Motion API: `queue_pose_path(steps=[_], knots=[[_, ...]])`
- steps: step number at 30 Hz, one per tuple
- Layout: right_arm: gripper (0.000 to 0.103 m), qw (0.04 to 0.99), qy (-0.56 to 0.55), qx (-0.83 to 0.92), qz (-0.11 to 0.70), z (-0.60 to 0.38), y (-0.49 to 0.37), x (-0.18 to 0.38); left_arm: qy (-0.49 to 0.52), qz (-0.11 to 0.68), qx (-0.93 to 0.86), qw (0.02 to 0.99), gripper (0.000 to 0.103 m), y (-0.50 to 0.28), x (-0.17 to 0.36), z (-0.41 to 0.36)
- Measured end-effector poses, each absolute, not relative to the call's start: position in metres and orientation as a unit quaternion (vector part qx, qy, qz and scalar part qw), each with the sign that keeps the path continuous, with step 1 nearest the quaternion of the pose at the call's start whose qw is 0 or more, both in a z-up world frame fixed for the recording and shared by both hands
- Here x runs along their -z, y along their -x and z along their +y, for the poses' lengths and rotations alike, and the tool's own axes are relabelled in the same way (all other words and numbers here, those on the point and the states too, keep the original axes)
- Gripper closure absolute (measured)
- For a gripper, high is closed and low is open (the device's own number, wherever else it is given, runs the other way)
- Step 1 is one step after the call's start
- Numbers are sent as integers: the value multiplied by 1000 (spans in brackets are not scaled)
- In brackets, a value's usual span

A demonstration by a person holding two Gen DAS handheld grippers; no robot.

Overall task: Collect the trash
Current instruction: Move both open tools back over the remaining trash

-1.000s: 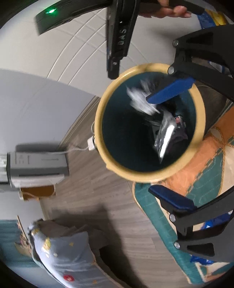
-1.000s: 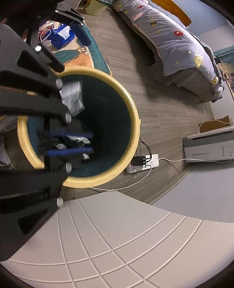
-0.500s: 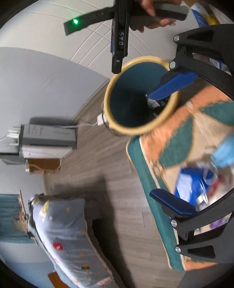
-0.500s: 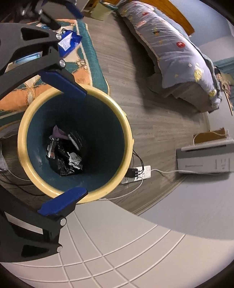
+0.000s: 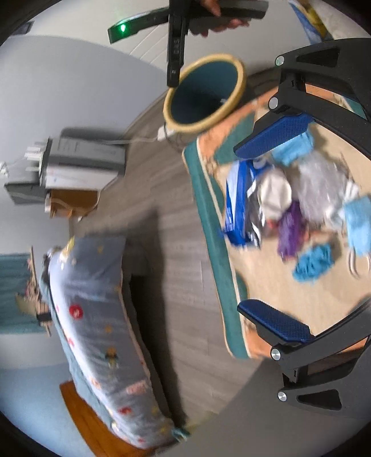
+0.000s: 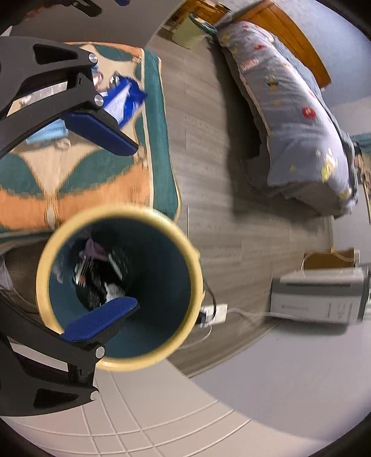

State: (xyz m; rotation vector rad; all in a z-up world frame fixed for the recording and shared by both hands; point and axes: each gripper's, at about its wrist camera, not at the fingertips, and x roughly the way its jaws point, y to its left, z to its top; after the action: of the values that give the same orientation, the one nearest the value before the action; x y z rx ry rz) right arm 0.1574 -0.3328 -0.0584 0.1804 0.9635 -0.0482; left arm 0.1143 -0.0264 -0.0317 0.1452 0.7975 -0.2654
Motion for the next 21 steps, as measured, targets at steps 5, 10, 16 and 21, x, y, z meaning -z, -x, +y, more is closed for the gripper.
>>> queue_pose_path(steps=[5, 10, 16, 21], knots=[[6, 880, -69, -10, 470, -290, -162, 58, -61, 397, 99, 911, 5, -119, 38, 7], [6, 873, -45, -33, 484, -250, -165, 65, -56, 413, 100, 904, 5, -124, 49, 25], [6, 864, -4, -43, 501, -213, -165, 81, -55, 468, 102, 876, 5, -131, 92, 35], [6, 851, -3, -60, 522, -188, -163, 97, -48, 500, 95, 859, 5, -134, 119, 42]])
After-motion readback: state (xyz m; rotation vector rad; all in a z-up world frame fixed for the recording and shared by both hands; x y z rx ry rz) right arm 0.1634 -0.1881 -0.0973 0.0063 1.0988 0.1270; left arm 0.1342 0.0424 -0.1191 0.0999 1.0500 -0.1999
